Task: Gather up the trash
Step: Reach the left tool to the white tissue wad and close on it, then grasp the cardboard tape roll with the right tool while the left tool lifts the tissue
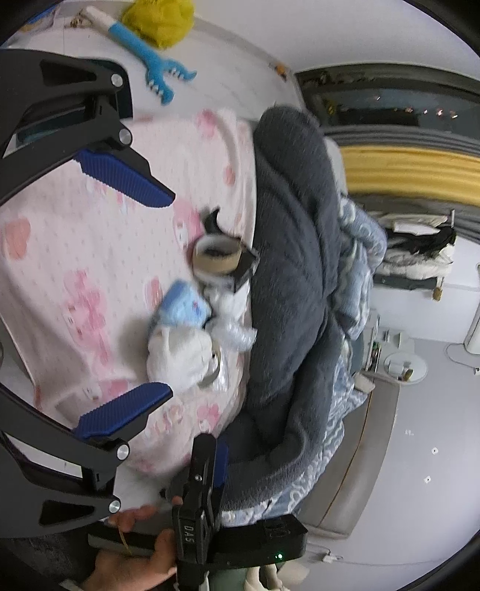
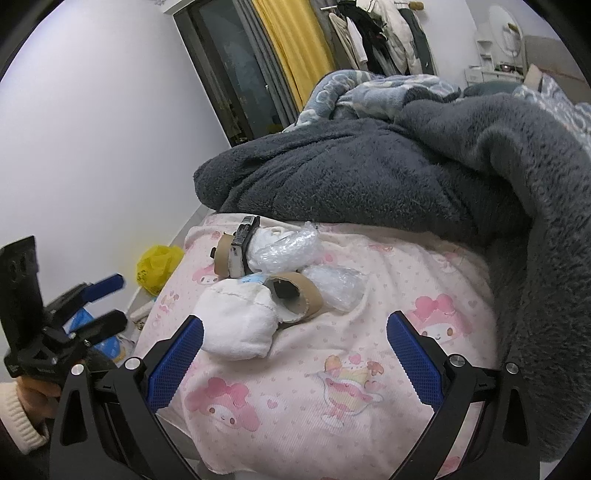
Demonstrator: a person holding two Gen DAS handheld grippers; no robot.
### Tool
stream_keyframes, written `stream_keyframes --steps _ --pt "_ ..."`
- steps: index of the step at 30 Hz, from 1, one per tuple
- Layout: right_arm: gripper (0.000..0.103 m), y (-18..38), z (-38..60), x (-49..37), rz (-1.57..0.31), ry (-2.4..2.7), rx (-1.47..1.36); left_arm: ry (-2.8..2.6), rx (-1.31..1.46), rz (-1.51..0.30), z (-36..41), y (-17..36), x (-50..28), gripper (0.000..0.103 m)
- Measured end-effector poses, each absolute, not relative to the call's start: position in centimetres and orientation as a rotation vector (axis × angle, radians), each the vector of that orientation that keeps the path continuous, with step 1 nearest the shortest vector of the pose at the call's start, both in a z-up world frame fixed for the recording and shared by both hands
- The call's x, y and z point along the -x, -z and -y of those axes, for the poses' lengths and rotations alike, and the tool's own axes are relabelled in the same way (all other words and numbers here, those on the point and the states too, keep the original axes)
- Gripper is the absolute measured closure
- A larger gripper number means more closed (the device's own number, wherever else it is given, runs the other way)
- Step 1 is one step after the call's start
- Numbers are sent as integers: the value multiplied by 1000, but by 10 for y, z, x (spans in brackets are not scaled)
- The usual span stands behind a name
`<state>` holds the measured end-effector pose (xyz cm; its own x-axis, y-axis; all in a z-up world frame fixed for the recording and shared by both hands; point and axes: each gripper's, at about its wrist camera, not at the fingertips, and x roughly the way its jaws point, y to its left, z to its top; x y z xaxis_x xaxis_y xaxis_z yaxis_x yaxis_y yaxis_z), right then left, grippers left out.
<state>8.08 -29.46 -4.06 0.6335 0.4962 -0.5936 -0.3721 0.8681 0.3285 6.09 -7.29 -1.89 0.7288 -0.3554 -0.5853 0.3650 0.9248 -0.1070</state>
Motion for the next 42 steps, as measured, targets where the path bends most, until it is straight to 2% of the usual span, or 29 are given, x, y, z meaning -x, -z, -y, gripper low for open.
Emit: stream_keyframes --steps 3,9,14,18,21,24,29,31,42 --pt "3 42 295 -84 -738 -510 -172 431 -18 -654 83 24 -69 12" --pt "4 48 301 -91 -757 -539 -189 556 24 -716 103 37 -87 14" --pt "22 52 304 -95 -771 -559 -190 604 55 -769 116 49 -101 21" --pt "22 55 309 -97 -775 -573 -199 611 68 -806 122 58 -108 25" --pt "24 57 311 -99 -777 -581 -212 617 107 -832 123 61 -115 37" --pt "28 59 313 -102 -787 -583 -216 639 140 -858 124 63 -120 41" --pt "33 60 309 -103 -791 -593 -225 634 134 -876 125 65 -122 61" --pt "37 60 304 -105 -795 -591 -214 634 140 -870 121 62 -121 64" --pt "40 57 271 -114 -804 -599 -156 596 139 -762 89 34 -106 67"
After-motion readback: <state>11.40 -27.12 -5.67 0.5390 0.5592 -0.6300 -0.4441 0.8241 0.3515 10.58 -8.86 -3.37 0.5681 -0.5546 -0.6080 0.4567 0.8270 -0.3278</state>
